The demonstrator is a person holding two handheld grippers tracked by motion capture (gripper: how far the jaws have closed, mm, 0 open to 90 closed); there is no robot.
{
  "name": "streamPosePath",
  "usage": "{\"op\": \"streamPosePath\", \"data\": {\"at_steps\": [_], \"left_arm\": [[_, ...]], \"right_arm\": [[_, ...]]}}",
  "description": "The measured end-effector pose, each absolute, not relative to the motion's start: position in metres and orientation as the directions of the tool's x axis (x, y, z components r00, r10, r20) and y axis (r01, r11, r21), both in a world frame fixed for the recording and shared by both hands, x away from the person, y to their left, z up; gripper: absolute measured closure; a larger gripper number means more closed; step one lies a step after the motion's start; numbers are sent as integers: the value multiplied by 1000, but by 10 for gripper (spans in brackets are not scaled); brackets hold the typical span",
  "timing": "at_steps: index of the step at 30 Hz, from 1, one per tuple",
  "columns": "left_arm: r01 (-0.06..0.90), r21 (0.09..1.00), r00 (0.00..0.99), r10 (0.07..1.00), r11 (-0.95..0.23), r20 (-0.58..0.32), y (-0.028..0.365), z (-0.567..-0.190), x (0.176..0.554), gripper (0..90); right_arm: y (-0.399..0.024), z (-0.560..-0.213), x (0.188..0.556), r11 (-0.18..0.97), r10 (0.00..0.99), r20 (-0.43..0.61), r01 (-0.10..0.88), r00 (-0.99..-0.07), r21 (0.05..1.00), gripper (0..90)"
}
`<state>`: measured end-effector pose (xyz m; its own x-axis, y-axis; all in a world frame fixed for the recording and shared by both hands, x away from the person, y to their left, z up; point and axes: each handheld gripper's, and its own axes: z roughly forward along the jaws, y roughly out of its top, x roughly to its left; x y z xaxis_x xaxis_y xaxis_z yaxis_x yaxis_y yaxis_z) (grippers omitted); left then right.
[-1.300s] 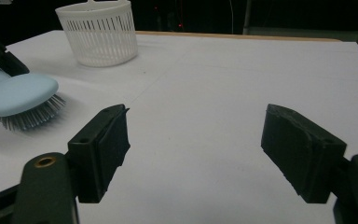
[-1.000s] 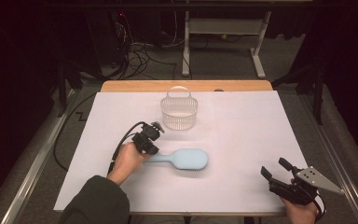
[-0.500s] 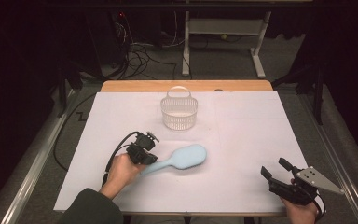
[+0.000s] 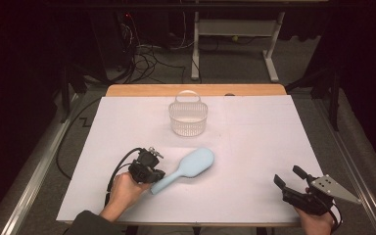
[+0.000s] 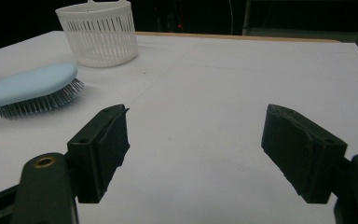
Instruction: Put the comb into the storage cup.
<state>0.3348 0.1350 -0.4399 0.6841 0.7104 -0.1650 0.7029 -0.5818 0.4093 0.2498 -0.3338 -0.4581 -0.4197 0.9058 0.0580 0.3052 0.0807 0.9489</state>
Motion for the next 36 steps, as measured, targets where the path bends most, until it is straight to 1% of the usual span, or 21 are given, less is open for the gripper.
{"op": "streamPosePath", "data": {"at_steps": [8, 21, 28, 36], "left_arm": [[702, 425, 687, 700, -571, -195, 136, -442, 322, 861], [689, 461, 698, 684, -559, -213, 133, -445, 304, 863], [691, 469, 702, 665, -551, -253, 132, -448, 298, 862], [686, 472, 708, 659, -554, -254, 130, -449, 294, 858]], "right_arm": [[-334, -458, 250, 81, 906, 57, 304, -420, 949, 234], [-334, -458, 249, 80, 908, 56, 302, -416, 950, 235], [-334, -458, 249, 79, 907, 57, 302, -417, 950, 235], [-334, -458, 249, 80, 908, 56, 302, -416, 950, 235]]}}
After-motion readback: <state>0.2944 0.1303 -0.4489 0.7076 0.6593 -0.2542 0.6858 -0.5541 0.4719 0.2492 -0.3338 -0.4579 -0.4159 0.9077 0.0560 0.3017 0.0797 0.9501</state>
